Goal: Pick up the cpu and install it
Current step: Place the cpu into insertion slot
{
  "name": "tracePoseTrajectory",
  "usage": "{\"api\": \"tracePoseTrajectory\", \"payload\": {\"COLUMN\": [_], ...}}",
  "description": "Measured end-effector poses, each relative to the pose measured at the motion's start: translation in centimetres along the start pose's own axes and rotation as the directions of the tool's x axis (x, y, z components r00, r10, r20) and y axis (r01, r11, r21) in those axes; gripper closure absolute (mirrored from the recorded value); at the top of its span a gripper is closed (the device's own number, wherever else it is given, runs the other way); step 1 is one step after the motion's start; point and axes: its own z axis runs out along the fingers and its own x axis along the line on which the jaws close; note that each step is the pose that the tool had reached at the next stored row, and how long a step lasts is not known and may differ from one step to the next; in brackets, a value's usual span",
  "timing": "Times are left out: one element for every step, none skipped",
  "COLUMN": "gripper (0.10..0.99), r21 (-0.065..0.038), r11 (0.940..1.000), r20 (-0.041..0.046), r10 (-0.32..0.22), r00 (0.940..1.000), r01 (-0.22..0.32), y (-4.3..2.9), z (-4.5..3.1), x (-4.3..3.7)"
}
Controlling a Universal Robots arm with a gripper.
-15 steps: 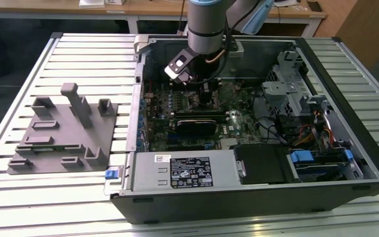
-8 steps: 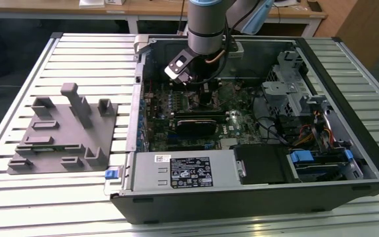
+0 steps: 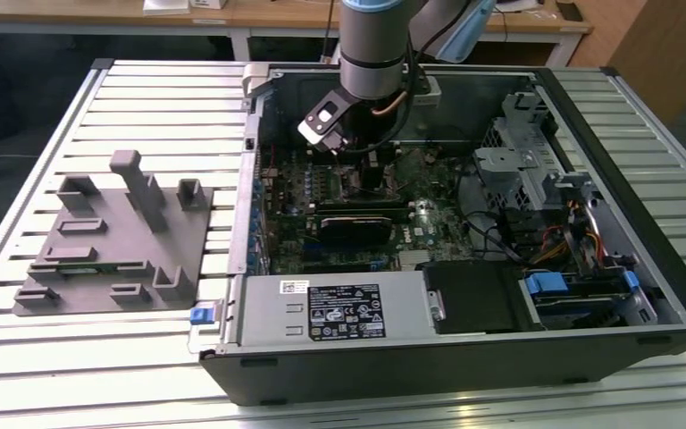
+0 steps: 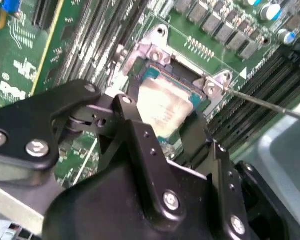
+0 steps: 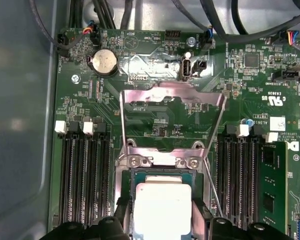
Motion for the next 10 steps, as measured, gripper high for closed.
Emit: {"api": "tracePoseTrajectory", "payload": {"gripper": [0.482, 0.482, 0.482, 0.482, 0.482, 0.482, 0.482, 0.482, 0.482, 0.482], "r21": [0.000, 0.000, 0.000, 0.000, 0.000, 0.000, 0.000, 0.000, 0.000, 0.001], "r11": [1.0000, 1.0000, 1.0000, 1.0000, 1.0000, 1.0000, 1.0000, 1.0000, 1.0000, 1.0000], "r20": [0.0002, 0.0003, 0.0003, 0.0003, 0.0003, 0.0003, 0.0002, 0.0002, 0.0001, 0.0002], "r10": [0.000, 0.000, 0.000, 0.000, 0.000, 0.000, 0.000, 0.000, 0.000, 0.000], "r00": [1.0000, 1.0000, 1.0000, 1.0000, 1.0000, 1.0000, 1.0000, 1.0000, 1.0000, 1.0000], "r01": [0.000, 0.000, 0.000, 0.000, 0.000, 0.000, 0.000, 0.000, 0.000, 0.000], "y": [0.00, 0.00, 0.00, 0.00, 0.00, 0.01, 0.02, 0.02, 0.03, 0.03], "z": [0.00, 0.00, 0.00, -0.02, -0.09, -0.19, -0.32, -0.45, -0.59, -0.70], "x": [0.00, 0.00, 0.00, 0.00, 0.00, 0.00, 0.00, 0.00, 0.00, -0.01]}}
